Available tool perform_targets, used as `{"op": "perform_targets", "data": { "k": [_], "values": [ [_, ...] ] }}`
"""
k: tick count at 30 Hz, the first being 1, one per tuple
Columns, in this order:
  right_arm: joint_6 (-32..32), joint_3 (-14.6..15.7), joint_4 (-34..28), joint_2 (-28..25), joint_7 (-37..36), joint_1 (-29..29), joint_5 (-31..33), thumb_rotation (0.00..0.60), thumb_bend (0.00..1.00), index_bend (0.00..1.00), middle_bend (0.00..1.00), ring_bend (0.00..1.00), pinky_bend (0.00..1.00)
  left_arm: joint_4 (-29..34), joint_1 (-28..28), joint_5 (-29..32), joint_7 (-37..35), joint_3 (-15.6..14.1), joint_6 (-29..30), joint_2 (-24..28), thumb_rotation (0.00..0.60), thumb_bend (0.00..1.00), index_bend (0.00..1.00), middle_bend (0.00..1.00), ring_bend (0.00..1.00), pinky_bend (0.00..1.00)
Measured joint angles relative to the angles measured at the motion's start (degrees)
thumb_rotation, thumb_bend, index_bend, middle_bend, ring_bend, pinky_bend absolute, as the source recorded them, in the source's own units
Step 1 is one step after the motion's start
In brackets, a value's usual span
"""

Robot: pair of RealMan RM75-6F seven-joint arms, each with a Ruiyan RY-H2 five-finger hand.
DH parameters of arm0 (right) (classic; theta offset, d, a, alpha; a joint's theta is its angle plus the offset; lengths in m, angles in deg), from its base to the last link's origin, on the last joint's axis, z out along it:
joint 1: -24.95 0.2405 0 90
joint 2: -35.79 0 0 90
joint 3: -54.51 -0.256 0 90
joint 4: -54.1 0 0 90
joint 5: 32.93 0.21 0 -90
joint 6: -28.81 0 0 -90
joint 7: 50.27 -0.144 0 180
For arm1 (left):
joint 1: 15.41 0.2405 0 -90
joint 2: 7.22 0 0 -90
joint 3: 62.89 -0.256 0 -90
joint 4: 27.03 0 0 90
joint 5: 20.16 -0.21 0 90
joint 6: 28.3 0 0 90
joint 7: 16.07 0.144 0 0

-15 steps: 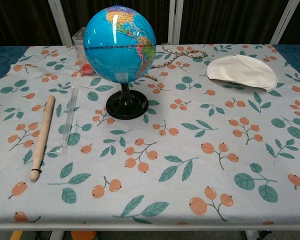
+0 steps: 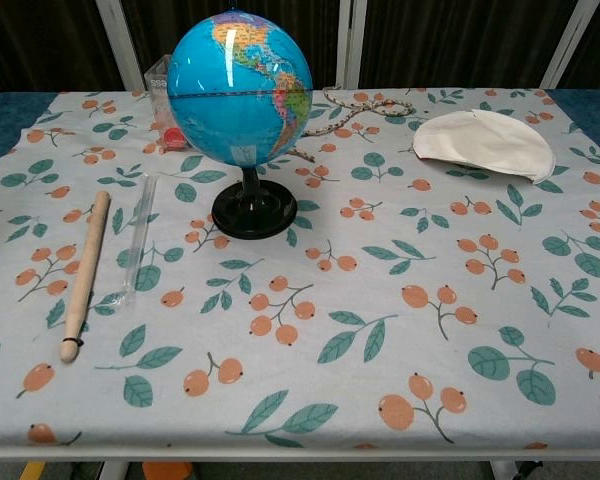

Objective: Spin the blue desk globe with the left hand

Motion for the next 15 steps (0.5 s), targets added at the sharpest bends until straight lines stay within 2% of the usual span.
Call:
{"op": "perform_targets", "data": {
  "k": [6,15],
  "values": [
    [0.3,-0.3,0.7,-0.2,-0.4,-0.3,0.8,0.6,0.33,0.0,0.0,0.0,0.0,1.3,-2.9,-3.1,1.5,0.6,-1.4,-0.2,0.6,0.12,0.19,0.15,0.04,0.04],
    [0.5,-0.8,1.8,-0.3,-1.4,-0.6,1.8,0.6,0.33,0.0,0.0,0.0,0.0,3.1,-11.4,-6.9,3.1,3.6,-7.3,-3.8,0.6,0.12,0.19,0.15,0.04,0.04]
  ]
}}
